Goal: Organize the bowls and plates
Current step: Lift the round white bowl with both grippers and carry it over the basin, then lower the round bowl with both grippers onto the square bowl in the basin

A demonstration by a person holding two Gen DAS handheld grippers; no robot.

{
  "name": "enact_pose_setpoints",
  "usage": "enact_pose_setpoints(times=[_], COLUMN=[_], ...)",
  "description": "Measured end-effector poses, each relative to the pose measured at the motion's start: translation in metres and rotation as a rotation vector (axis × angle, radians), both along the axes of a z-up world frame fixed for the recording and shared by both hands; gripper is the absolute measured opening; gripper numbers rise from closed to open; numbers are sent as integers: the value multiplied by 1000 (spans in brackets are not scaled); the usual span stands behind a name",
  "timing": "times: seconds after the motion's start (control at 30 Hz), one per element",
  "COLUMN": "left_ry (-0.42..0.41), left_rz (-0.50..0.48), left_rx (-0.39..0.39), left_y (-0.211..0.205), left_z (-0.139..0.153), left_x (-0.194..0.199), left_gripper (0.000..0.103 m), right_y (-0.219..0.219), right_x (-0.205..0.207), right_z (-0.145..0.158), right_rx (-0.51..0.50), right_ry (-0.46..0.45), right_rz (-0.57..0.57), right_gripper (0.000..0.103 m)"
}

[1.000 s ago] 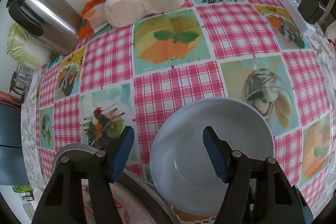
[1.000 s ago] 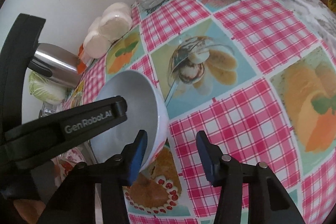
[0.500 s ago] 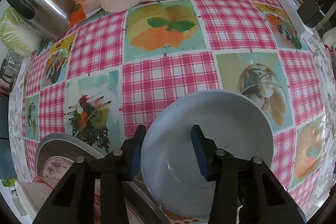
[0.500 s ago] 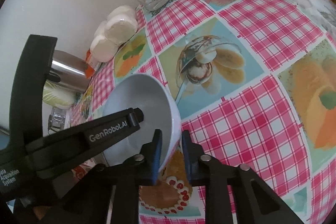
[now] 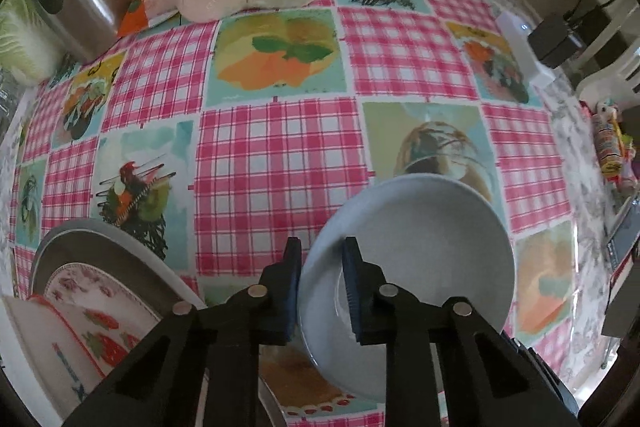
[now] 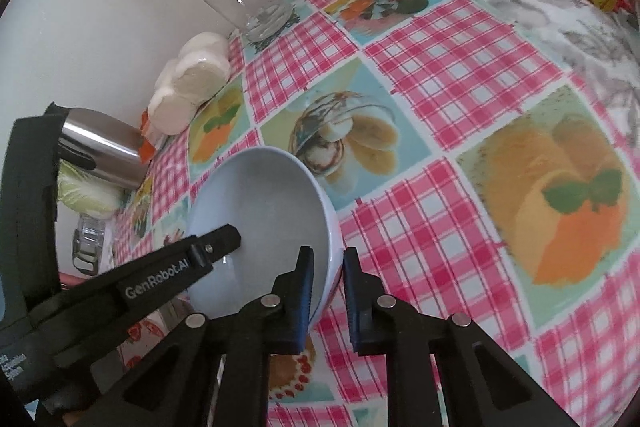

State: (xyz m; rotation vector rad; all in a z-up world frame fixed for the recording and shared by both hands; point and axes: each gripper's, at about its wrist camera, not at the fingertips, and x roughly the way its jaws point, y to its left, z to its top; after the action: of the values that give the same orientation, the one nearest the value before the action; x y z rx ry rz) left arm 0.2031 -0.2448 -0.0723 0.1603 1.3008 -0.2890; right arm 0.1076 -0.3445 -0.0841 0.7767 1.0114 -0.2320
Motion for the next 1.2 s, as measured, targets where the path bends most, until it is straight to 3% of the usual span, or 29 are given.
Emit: enact_pose_setpoints(times=[0.27,0.6,0.87,1.2], left_ry=[-104,-233,-299,-325], left_rz=[-4,59,163,284], left_rx=[-104,-244,-304,-377], left_y=[13,78,144,216], left_z=[52,112,127,122], left_x=[-20,-38,-56,-72], left_gripper=[22,21,21,21], right_y=[9,50,103,163], right_x=[-14,-22,-16,-7], right_z=[38,98,124,134], right_rx=[-79,-131,-163,-194], right_ry=[-51,-164,-211,-230], right_rz=[11,88,198,312], right_gripper=[16,16,16,16])
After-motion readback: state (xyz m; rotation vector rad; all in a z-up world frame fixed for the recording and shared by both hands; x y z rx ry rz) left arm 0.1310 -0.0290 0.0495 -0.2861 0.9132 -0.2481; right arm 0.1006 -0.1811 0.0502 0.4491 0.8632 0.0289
